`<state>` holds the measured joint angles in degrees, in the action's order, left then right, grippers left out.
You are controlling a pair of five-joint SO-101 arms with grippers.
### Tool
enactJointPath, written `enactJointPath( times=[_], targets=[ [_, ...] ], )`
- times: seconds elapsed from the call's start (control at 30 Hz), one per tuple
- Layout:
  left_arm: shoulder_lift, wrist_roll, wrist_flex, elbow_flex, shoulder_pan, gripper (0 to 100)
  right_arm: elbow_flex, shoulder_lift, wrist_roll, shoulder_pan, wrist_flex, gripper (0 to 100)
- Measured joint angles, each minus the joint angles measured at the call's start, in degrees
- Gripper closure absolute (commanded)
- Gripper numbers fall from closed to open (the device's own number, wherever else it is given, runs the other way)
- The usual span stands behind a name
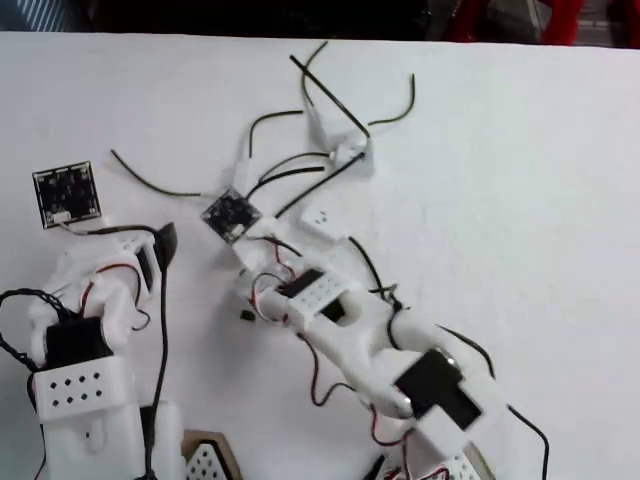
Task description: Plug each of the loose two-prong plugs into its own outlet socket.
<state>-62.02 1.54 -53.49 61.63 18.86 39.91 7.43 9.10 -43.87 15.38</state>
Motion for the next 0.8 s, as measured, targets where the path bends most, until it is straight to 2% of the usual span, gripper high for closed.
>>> enactJointPath(
  times=[0.13, 0.23, 0.4, 0.63, 0.8],
  targets=[
    [0.0, 0.0, 0.0, 0.0, 0.0, 71, -7.91, 7.03, 0.0, 1.76, -0.09, 97.8],
    [0.0, 0.0, 0.0, 0.0, 0.0, 71, -14.33, 10.99, 0.0, 5.8, -0.09, 97.8],
    [0.0, 0.0, 0.0, 0.97, 0.0, 71, -17.14, 11.08, -0.09, 10.81, 0.35, 97.8],
    [0.0, 0.0, 0.0, 0.97, 0.18, 71, -9.67, -5.36, -0.09, 9.05, 9.23, 96.8],
    [0.0, 0.0, 0.0, 0.97, 0.18, 71, -4.48, -20.57, 0.0, 7.12, 20.75, 82.0]
  ],
)
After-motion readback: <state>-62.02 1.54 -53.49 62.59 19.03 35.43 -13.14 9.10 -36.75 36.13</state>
